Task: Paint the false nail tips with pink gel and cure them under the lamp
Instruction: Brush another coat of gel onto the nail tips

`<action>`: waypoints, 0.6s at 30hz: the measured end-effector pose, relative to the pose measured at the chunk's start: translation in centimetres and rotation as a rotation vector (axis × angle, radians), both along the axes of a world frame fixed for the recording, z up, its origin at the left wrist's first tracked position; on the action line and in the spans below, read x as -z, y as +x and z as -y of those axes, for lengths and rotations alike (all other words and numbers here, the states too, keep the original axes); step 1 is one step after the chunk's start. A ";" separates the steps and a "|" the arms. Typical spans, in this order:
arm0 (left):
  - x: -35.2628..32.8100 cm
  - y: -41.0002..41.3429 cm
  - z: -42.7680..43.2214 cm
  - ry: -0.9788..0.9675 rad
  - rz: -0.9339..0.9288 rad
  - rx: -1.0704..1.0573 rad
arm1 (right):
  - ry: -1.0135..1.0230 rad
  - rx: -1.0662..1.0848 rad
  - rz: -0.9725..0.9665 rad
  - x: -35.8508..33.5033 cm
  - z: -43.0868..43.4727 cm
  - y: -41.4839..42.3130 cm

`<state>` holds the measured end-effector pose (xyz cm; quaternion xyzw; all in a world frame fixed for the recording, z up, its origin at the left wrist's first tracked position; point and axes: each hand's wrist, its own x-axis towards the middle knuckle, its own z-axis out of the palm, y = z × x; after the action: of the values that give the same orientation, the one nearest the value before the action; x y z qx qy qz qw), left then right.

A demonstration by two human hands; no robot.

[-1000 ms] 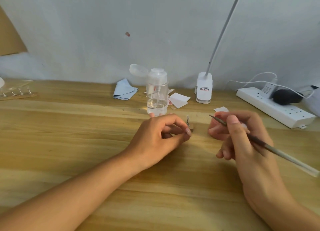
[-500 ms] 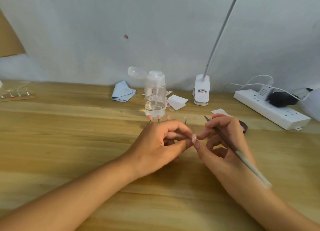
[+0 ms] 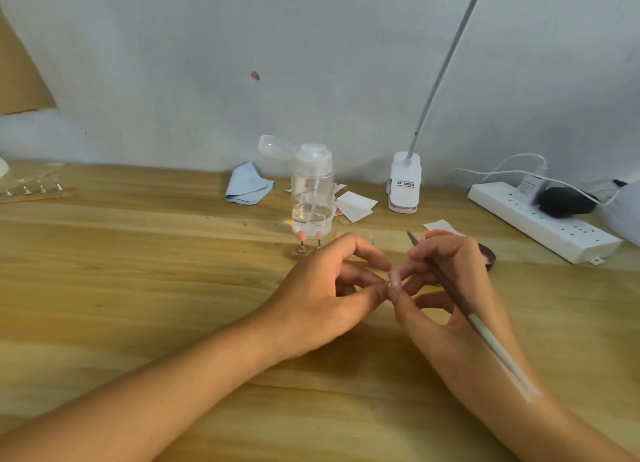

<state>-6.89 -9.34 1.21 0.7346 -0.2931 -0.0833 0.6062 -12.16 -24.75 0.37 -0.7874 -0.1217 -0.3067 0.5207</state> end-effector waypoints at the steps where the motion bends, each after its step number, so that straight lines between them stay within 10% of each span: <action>1: 0.1 0.0 0.0 0.009 0.020 -0.006 | 0.004 0.004 -0.016 -0.1 -0.1 0.0; 9: -0.6 1.4 -1.3 0.150 0.384 -0.360 | 0.034 0.055 0.045 0.3 0.0 -0.2; 13: -0.8 4.0 -3.4 0.319 0.249 -0.689 | -0.051 0.088 0.074 0.5 0.8 0.1; 18: -0.1 4.4 -3.8 0.577 0.113 -0.601 | -0.117 0.099 0.052 0.6 1.3 0.8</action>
<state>-2.51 -5.53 1.34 0.9305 -0.0632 0.0589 0.3560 -11.34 -26.01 -0.22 -0.8133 -0.1137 -0.3449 0.4547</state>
